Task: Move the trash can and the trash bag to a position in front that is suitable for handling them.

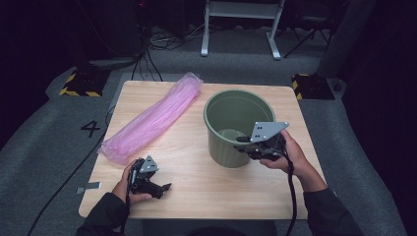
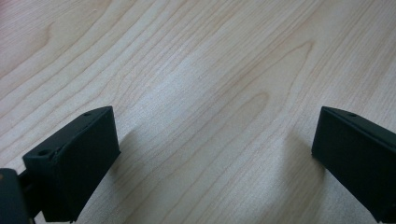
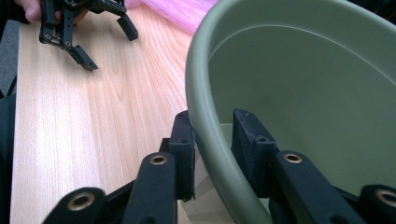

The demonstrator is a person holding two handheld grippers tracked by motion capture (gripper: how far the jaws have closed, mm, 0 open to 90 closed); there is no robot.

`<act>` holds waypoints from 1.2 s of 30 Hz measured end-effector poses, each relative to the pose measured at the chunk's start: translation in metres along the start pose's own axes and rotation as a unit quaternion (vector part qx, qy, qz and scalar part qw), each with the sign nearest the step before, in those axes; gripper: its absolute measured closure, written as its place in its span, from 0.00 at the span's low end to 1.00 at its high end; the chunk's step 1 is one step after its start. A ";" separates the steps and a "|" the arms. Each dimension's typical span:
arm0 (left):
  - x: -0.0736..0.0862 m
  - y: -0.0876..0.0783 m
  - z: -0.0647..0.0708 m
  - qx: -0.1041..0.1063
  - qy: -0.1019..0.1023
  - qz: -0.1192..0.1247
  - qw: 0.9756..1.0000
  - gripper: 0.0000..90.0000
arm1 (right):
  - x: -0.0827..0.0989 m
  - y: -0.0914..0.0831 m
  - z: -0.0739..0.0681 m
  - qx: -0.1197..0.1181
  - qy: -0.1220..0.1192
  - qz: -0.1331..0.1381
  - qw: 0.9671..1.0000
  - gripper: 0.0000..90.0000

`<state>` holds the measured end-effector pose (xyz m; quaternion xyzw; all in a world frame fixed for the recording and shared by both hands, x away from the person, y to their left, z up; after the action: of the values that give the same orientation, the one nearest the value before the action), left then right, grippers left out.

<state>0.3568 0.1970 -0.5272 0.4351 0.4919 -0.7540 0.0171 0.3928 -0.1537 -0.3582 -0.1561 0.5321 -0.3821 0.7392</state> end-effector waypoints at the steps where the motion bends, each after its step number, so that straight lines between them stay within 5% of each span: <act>1: 0.000 0.000 0.000 0.000 0.001 0.000 1.000 0.01 | 0.002 -0.002 -0.001 0.004 0.003 0.001 1.000 0.75; 2: 0.000 0.000 0.000 0.000 0.001 0.000 1.000 0.01 | 0.004 -0.005 -0.001 0.009 0.013 0.003 1.000 0.60; 4: 0.000 0.000 0.000 0.000 0.001 0.000 1.000 0.01 | 0.007 -0.009 -0.001 0.016 0.030 0.006 0.999 0.45; 8: 0.000 -0.001 0.000 0.004 0.002 -0.002 1.000 0.01 | 0.015 -0.025 0.000 0.055 0.058 0.037 0.996 0.29; 16: 0.001 -0.001 0.000 0.001 0.002 0.001 1.000 0.01 | 0.043 -0.057 -0.001 0.100 0.095 0.065 0.988 0.23; 24: 0.001 -0.002 -0.001 0.001 0.001 -0.001 1.000 0.01 | 0.074 -0.072 0.002 0.126 0.134 0.057 0.981 0.21; 29: 0.001 -0.002 -0.001 0.001 0.000 -0.001 1.000 0.01 | 0.112 -0.052 0.002 0.153 0.147 -0.012 0.977 0.20; 36: 0.001 -0.002 -0.001 0.001 0.000 -0.002 1.000 0.02 | 0.162 -0.017 -0.004 0.096 0.212 -0.033 0.972 0.19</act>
<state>0.3566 0.1992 -0.5265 0.4342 0.4922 -0.7543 0.0149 0.4059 -0.2829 -0.4573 -0.0169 0.6318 -0.4798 0.6085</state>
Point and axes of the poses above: each handheld gripper's, and its own axes: y roughly forward along the jaws, x roughly out of its underside, z roughly to its right, the point moved 3 cm from there along y, roughly forward along the jaws, and after that the axes turned 11 degrees about -y, right-handed, at the moved point
